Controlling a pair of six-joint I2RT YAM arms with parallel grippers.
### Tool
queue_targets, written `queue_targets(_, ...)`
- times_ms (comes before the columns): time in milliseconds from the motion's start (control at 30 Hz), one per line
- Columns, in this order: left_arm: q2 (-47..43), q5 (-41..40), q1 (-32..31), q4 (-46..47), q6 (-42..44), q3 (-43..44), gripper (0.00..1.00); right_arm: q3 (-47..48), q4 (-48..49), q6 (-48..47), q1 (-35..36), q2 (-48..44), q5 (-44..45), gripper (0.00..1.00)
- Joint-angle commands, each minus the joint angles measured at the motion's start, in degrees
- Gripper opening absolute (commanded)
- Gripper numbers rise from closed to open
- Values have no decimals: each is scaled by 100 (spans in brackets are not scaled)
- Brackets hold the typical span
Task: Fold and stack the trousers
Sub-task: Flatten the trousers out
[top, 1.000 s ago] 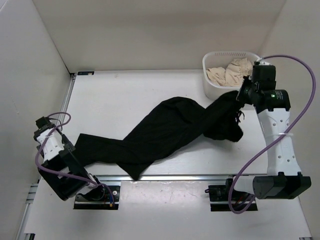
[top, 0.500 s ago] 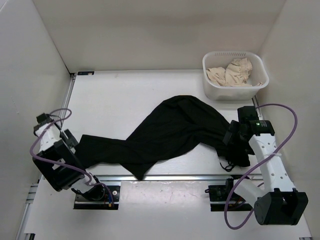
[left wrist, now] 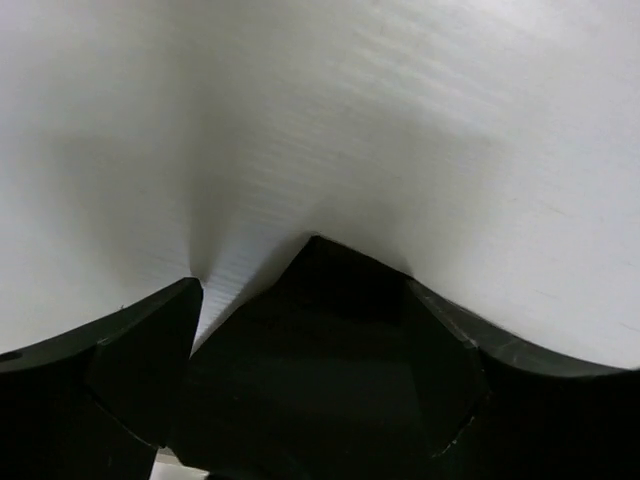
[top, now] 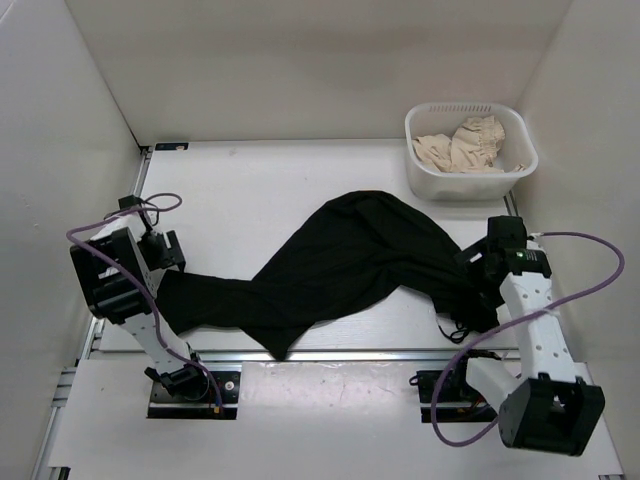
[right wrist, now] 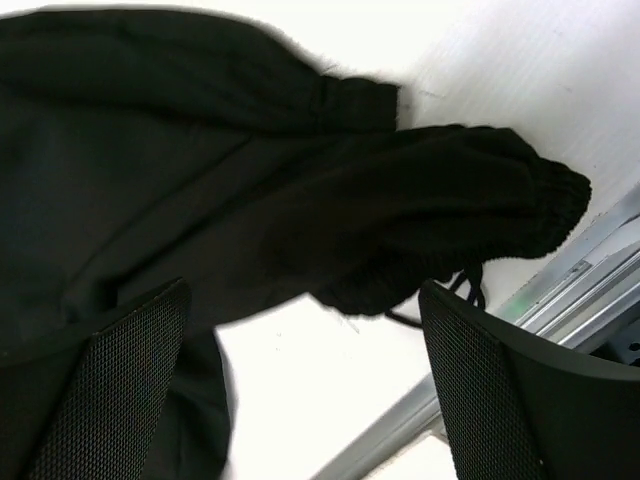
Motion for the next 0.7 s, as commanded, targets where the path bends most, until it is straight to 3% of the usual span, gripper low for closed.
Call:
queue_targets(0, -221, -270, 39, 63, 8, -109, 90, -132, 452, 325, -318, 462, -74, 99)
queue_targets(100, -221, -68, 39, 63, 8, -241, 67, -385, 750, 325, -670, 735, -136, 99)
queue_targets(133, -221, -68, 39, 63, 8, -320, 46, -387, 838, 386, -793, 797, -136, 99)
queue_targets(200, -221, -121, 39, 63, 8, -320, 27, -509, 900, 387, -863, 999, -267, 97)
queue_targets(300, -343, -121, 109, 63, 8, -320, 23, -570, 962, 518, -864, 1280, -618, 94)
queue_targets(400, -467, -261, 180, 63, 8, -84, 21, -834, 1260, 598, -864, 1404, -724, 77)
queue_targets(433, -545, -331, 232, 63, 8, 4, 21, -835, 1348, 650, -864, 1535, -629, 49)
queue_targets(467, -616, -332, 302, 63, 8, 257, 21, -835, 1436, 651, -864, 1614, -532, 32)
queue_targets(500, -669, -332, 303, 63, 8, 416, 20, -687, 1489, 546, -925, 1841, -270, 3)
queue_targets(600, -730, -393, 435, 63, 8, 1189, 20, 6, 1411, 81, -926, 2316, 74, 0)
queue_targets(667, -800, -393, 435, 63, 8, 1620, 20, 1112, 1218, -464, -926, 2765, 136, 0)
